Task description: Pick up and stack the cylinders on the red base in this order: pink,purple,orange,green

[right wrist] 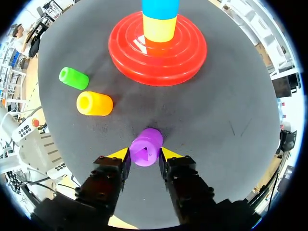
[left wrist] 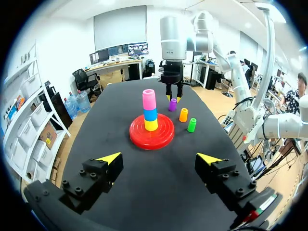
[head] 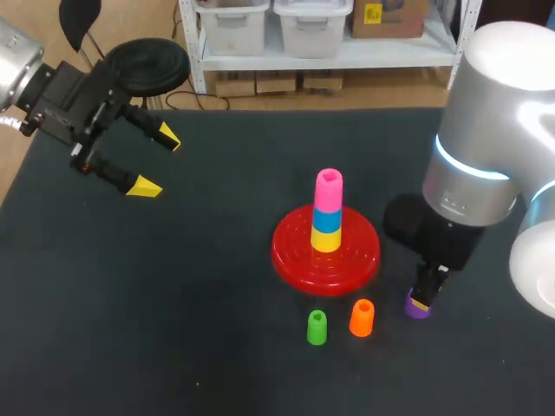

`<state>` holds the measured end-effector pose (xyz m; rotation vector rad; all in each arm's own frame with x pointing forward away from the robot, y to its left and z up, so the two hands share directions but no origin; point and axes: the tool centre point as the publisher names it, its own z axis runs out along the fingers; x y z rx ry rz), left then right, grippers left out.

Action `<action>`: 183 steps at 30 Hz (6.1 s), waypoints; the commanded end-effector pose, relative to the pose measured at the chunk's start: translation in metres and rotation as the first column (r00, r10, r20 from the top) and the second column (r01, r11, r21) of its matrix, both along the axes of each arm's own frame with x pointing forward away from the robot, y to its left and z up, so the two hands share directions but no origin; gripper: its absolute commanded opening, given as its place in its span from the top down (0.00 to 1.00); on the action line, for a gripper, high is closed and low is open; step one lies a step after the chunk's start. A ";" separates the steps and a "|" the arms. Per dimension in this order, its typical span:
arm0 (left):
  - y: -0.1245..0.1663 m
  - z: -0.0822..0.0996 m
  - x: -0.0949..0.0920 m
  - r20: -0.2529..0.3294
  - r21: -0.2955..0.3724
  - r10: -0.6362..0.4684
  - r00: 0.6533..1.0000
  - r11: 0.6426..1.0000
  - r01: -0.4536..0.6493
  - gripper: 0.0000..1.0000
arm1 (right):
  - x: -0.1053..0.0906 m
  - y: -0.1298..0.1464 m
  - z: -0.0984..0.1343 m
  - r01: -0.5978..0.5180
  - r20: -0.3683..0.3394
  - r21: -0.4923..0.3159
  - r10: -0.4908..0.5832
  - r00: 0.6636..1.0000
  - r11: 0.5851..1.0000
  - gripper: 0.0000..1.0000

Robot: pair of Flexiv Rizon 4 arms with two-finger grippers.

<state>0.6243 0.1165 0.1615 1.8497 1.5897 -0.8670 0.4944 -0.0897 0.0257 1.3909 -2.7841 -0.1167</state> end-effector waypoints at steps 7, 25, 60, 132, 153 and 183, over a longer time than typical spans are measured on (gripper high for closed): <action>0.000 -0.001 -0.001 0.003 -0.001 0.001 1.000 1.000 -0.001 0.00 | 0.006 0.001 0.019 0.001 0.027 0.023 -0.002 1.000 1.000 1.00; 0.000 -0.001 -0.001 0.003 -0.001 0.001 1.000 1.000 -0.001 0.00 | 0.063 0.005 0.156 -0.068 0.176 0.105 0.048 0.983 0.992 1.00; 0.000 -0.001 -0.001 0.003 -0.001 0.001 1.000 1.000 -0.001 0.00 | 0.133 0.116 0.200 -0.353 0.004 -0.038 0.353 0.936 0.935 1.00; 0.000 -0.001 -0.001 0.003 -0.001 0.001 1.000 1.000 -0.001 0.00 | 0.122 0.121 0.162 -0.364 0.036 -0.021 0.365 0.930 0.931 1.00; 0.000 -0.001 -0.001 0.003 -0.001 0.001 1.000 1.000 -0.001 0.00 | 0.121 0.122 0.155 -0.382 0.027 -0.037 0.383 0.923 0.923 1.00; 0.000 -0.001 -0.001 0.003 -0.001 0.001 1.000 1.000 -0.001 0.00 | 0.113 0.124 0.169 -0.379 0.064 -0.011 0.379 0.923 0.925 0.00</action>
